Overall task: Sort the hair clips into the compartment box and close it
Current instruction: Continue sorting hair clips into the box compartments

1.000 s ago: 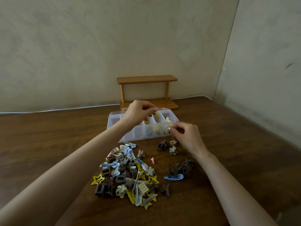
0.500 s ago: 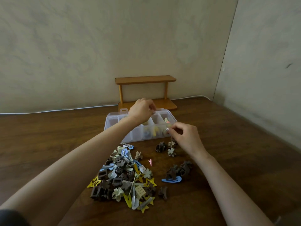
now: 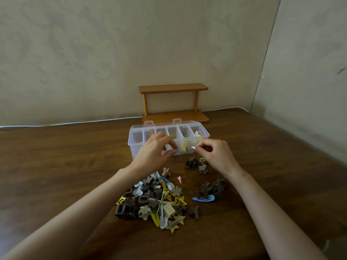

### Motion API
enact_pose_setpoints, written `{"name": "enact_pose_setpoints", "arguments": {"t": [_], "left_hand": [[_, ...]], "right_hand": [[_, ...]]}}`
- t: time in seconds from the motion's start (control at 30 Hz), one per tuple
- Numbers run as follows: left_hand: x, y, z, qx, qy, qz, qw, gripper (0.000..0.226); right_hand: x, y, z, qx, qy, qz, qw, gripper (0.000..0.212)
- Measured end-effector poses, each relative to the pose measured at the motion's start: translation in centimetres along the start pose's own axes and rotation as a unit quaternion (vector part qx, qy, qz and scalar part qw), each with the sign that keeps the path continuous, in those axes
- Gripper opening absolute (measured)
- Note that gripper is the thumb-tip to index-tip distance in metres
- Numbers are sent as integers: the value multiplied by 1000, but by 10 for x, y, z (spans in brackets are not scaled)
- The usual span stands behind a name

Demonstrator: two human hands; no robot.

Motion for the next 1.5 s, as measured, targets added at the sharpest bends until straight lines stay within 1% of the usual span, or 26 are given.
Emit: {"name": "enact_pose_setpoints", "arguments": {"t": [0.07, 0.13, 0.2, 0.3, 0.37, 0.43, 0.6, 0.73, 0.87, 0.97, 1.07, 1.17, 1.3, 1.37, 1.43, 1.5], "left_hand": [[12, -3, -5, 22, -38, 3, 999, 5], [24, 8, -11, 36, -84, -14, 996, 8], [35, 29, -21, 36, -157, -40, 986, 13], [51, 59, -40, -4, -255, -113, 960, 16], [59, 69, -50, -24, -283, -158, 946, 15], [60, 70, -56, -46, -284, -170, 943, 18], [52, 60, -55, -86, -232, -142, 959, 29], [50, 57, -60, -100, -222, -129, 961, 38], [49, 60, -62, -103, -218, -127, 962, 26], [49, 61, -62, -109, -206, -132, 963, 21], [50, 59, -60, -111, -198, -139, 964, 23], [47, 53, -58, -113, -200, -121, 966, 35], [44, 53, -56, -126, -165, -141, 968, 21], [45, 54, -56, -131, -146, -158, 968, 18], [45, 53, -55, -121, -146, -157, 969, 18], [44, 50, -56, -111, -175, -134, 969, 27]], "right_hand": [[0, 0, -4, 6, -10, 1, 1000, 12], [0, 1, -4, 8, -8, -1, 1000, 12], [0, 3, -3, 10, -3, -5, 1000, 13], [1, 5, -1, 10, 7, -13, 1000, 15], [1, 6, -1, 8, 12, -15, 1000, 16], [2, 7, -1, 7, 13, -16, 1000, 17], [0, 6, -1, 7, 16, -6, 1000, 15], [0, 5, -2, 11, 13, 0, 1000, 15], [0, 5, -1, 11, 15, 1, 1000, 15], [0, 5, 0, 14, 18, 0, 1000, 15], [0, 5, 1, 12, 23, -5, 1000, 14], [0, 4, 1, 14, 21, -5, 1000, 13], [0, 5, 1, 16, 24, -6, 1000, 14], [0, 5, 1, 15, 24, -8, 1000, 14], [0, 5, 1, 14, 24, -7, 1000, 14], [0, 4, 2, 12, 25, -7, 1000, 14]]}}
Point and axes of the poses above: each hand's wrist, its own x-axis away from the middle knuckle, its own z-axis out of the back of the hand, y = z × x, the point moved 8 cm from there along -x, towards the middle knuckle, and after that the axes turned 12 degrees about z, right-handed, at the moved point
